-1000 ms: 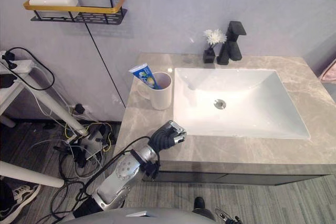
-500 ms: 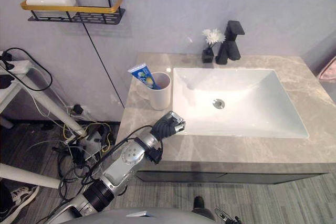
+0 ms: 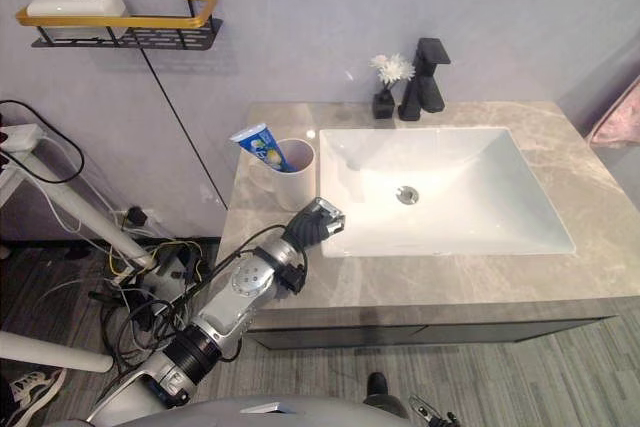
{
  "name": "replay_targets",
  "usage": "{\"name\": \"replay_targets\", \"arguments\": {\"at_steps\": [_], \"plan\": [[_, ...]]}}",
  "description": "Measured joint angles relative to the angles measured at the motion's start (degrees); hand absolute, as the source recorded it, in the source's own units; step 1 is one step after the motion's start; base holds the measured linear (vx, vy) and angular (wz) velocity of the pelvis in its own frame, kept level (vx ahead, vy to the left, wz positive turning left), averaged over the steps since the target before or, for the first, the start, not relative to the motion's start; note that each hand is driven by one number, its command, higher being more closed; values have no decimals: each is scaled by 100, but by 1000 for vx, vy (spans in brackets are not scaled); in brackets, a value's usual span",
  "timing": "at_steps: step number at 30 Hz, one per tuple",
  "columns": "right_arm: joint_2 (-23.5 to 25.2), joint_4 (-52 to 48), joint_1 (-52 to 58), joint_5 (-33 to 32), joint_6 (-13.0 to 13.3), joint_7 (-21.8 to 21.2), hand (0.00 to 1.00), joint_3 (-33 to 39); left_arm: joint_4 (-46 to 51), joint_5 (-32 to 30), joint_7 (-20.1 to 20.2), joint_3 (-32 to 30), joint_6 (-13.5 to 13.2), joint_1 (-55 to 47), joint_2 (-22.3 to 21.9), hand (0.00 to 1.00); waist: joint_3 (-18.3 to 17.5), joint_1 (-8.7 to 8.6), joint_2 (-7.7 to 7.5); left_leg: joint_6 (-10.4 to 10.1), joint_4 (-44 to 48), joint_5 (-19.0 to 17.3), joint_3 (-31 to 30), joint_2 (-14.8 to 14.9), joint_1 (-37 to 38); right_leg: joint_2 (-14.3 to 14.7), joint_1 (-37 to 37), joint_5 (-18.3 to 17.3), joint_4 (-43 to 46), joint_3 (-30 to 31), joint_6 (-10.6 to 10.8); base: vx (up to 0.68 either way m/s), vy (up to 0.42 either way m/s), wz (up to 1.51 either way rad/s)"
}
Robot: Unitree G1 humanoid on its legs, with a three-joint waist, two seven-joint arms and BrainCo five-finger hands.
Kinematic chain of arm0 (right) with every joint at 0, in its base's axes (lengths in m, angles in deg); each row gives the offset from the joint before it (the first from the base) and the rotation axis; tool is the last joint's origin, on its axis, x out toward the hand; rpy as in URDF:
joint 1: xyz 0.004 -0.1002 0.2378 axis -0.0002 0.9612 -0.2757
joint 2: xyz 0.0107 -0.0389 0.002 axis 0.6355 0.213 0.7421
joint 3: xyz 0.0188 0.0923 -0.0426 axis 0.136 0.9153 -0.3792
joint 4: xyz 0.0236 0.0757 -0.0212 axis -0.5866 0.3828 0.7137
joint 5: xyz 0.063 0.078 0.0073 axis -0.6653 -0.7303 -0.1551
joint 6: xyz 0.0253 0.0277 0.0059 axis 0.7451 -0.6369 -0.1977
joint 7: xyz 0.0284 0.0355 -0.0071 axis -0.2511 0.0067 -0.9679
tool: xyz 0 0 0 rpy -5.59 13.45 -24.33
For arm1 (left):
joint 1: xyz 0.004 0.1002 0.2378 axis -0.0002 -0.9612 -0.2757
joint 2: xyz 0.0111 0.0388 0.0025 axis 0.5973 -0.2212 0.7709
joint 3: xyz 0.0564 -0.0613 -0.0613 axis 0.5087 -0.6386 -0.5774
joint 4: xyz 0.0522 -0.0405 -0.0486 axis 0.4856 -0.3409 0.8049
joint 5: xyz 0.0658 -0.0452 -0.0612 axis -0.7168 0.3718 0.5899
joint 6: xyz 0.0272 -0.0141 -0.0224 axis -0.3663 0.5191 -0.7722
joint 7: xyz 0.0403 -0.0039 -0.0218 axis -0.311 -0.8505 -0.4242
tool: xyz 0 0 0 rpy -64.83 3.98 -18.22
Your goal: Organize washtable
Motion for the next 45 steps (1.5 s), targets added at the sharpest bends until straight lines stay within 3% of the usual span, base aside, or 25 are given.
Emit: {"name": "replay_targets", "arguments": {"at_steps": [19, 45], "plan": [[14, -6, 27, 53, 0, -46, 0, 182, -342, -88, -206, -474, 0, 383, 36, 100, 26, -16, 18, -8, -65, -6, 147, 14, 50, 37, -105, 5, 0, 129, 6, -1, -1, -3], [16, -63, 28, 62, 13, -117, 0, 203, -286, -189, -261, -499, -67, 598, 53, 100, 160, -11, 39, -14, -76, -25, 205, 22, -37, 51, -219, 5, 0, 168, 7, 0, 0, 0]]}}
